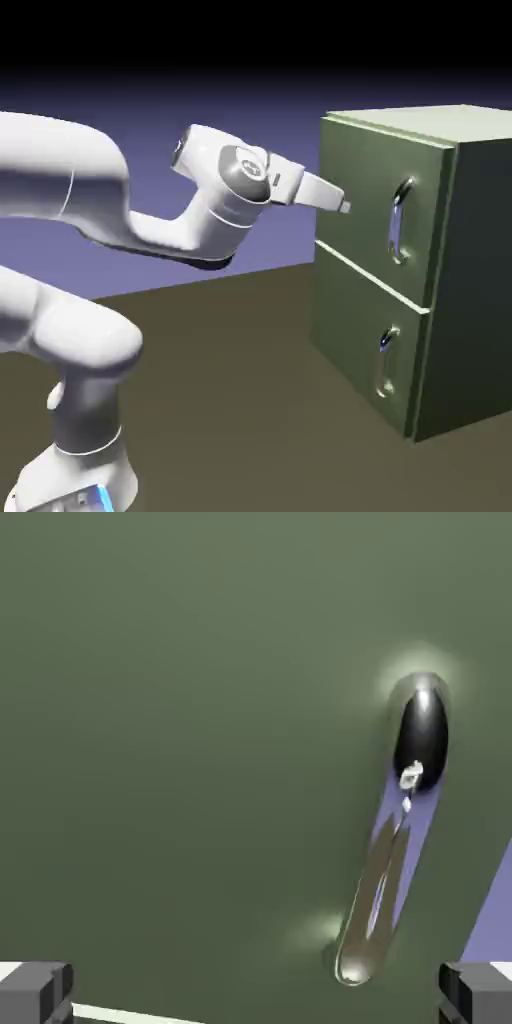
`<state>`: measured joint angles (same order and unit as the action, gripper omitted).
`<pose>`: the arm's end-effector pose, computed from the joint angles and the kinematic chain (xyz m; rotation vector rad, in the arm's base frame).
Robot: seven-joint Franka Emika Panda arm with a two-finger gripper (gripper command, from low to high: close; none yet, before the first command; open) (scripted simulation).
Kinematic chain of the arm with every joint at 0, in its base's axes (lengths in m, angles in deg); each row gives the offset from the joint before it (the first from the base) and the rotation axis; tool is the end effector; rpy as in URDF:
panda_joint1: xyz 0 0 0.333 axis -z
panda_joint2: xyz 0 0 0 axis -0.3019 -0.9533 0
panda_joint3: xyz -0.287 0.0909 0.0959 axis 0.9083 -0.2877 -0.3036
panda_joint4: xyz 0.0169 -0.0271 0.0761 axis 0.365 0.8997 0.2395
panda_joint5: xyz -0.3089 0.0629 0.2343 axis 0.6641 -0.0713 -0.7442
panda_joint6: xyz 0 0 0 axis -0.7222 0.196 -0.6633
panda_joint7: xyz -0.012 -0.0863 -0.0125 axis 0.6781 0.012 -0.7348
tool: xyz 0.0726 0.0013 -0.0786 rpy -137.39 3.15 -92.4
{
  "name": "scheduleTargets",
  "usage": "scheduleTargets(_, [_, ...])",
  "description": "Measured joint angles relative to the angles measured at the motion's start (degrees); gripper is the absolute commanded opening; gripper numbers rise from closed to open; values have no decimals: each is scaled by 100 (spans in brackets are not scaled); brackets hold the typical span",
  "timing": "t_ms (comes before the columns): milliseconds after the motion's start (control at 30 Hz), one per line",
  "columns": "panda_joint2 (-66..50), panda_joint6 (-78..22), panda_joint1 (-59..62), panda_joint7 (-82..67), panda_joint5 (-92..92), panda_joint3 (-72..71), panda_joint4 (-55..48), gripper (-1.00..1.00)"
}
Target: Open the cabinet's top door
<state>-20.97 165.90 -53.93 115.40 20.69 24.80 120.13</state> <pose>0.3570 0.0001 0.5305 -2.2401 0.7429 -1.5001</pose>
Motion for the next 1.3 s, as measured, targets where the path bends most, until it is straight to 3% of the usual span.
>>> scheduleTargets(900, [1305,-906,-2488,4572,6729,2746,-632,100])
scheduleTargets(1100, [1101,-1014,-3341,4678,6931,3208,-1303,100])
scheduleTargets(1133, [1055,-1034,-3514,4687,6956,3298,-1443,-100])
scheduleTargets(1300, [458,-1232,-2951,5437,6957,2869,-1109,-100])
